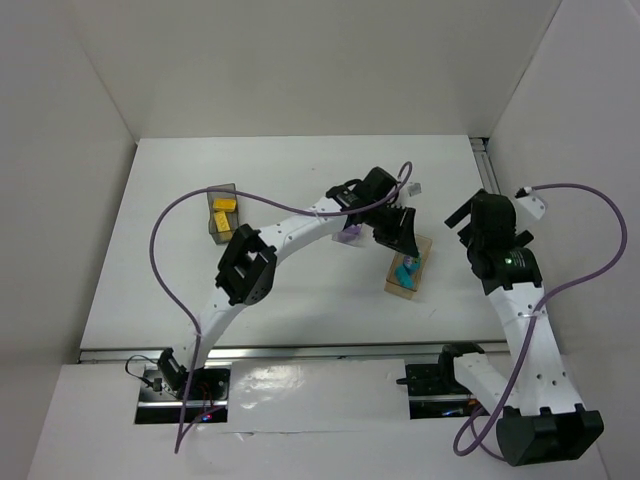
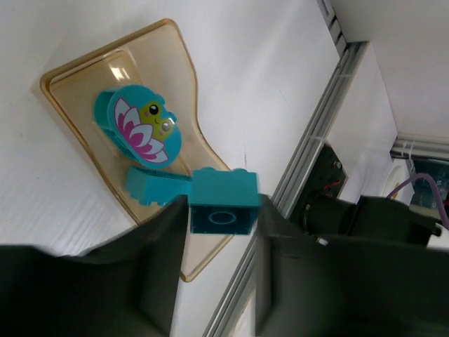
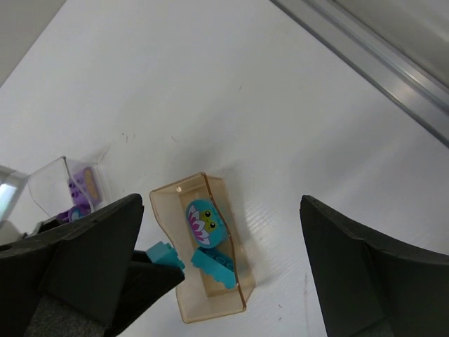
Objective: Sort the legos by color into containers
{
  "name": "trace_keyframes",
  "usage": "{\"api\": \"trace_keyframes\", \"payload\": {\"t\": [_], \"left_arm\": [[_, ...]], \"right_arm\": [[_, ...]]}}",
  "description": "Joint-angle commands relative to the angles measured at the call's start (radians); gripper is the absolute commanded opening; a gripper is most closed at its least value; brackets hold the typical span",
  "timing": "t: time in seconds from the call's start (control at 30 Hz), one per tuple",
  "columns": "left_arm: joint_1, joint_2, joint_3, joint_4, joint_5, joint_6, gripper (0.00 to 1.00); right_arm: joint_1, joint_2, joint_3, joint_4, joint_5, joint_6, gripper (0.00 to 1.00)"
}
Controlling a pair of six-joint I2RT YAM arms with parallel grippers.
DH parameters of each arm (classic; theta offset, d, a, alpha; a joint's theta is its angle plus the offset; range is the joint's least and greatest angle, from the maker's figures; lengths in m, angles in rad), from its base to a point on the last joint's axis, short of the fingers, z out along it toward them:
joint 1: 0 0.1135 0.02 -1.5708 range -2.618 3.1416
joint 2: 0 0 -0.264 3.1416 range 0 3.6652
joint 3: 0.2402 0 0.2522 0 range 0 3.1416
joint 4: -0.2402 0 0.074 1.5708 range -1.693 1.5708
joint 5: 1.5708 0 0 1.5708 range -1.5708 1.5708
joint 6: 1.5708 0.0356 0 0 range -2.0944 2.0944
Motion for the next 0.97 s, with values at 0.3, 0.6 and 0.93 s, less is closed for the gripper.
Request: {"api": "trace_keyframes", "payload": {"t": [0.3,0.6,0.93], "left_arm": [[-0.002,-0.044,0.076,-0.051,-0.014,-0.002,0.99],[-0.002,-0.481,-0.293,-0.28,-0.432,0.108,0.99],[0.233,-0.985,-0.635,-0.348,-0.707,0.087,0.99]], "right_arm": [[-0.004,-0.044,0.059,-0.052,0.042,-0.004,1.0],[-0.014,0.15,0.12,-0.073,0.054,-0.013,1.0],[-0.024,0.287,0.097,0.02,-0.036,-0.044,1.0]]}}
